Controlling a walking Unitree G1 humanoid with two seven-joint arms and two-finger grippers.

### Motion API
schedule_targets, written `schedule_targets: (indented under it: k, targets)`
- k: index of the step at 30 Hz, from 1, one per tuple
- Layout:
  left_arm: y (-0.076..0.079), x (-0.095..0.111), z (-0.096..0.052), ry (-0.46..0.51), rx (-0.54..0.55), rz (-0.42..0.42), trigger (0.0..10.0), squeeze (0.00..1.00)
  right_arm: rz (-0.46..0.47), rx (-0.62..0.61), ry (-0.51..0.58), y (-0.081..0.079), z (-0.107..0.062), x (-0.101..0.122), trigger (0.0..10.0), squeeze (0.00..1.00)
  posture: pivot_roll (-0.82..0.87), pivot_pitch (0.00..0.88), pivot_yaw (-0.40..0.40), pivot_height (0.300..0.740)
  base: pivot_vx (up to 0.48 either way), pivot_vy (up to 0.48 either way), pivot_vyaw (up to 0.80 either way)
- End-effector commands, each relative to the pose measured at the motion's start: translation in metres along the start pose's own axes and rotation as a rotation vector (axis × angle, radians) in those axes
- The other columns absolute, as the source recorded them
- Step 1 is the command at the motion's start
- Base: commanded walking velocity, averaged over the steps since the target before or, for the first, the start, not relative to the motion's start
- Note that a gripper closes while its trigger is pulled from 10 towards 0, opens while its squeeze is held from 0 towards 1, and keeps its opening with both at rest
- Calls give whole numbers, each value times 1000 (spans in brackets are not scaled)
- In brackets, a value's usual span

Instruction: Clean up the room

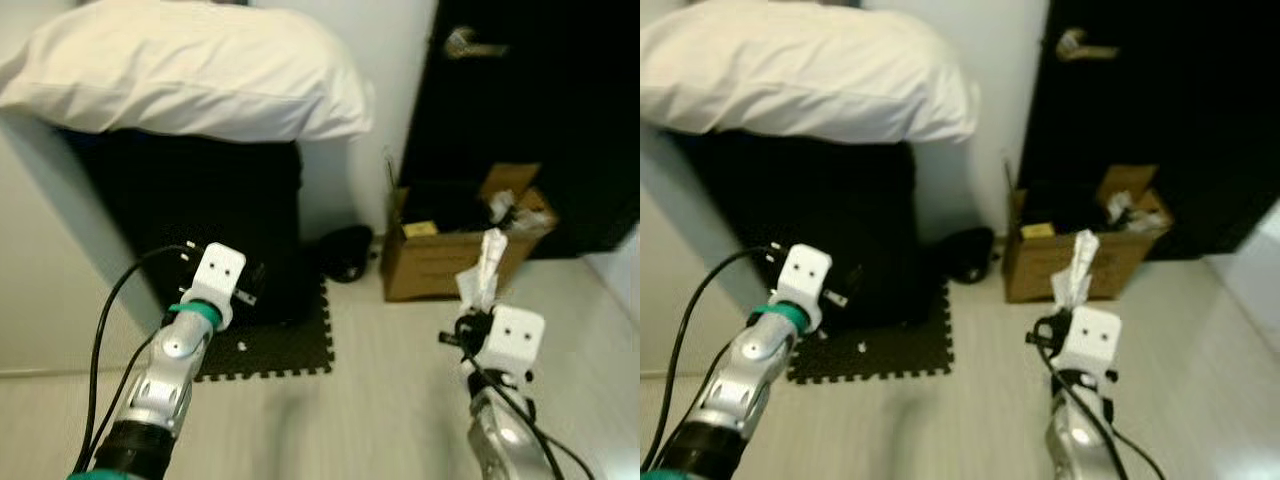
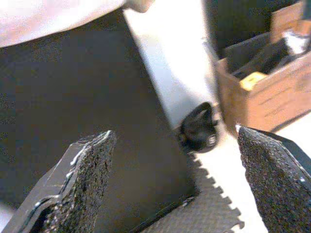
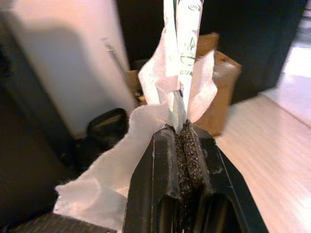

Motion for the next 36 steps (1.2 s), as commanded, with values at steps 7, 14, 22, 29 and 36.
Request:
schedule_targets:
  k: [7,14,22,29,36]
  targets:
    - [-2,-6,0,-22,11,-19,10000,0,18,5,-29,-3,1,-6,10000,0,48,0,121,740,0,0,-800]
    - [-5,-4,2,-15,19,-19,10000,0,29,1,-32,-2,3,-6,10000,0,48,0,126,740,0,0,-800]
    - [-5,-3,6,-22,15,-19,10000,0,58,-17,-33,0,5,-6,10000,0,43,0,141,740,0,0,-800]
    - [-7,-1,8,-21,23,-38,10000,0,43,31,-83,-8,7,-15,10000,0,51,0,139,740,0,0,-800]
    - [-11,-5,7,-37,45,-41,10000,0,16,39,-100,-8,8,-19,10000,0,46,0,148,740,0,0,0]
Point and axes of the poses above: a point about 5 cm out from each wrist's last joint towards the gripper, its own z axis pointing out of the wrist towards the gripper, its own x axis along the axis of the wrist's last joint, y = z × x, the point moved 3 cm from there along z, pointing out of the wrist towards the gripper, and after that the axes turned 1 degree about z, right-handed, at the moved point
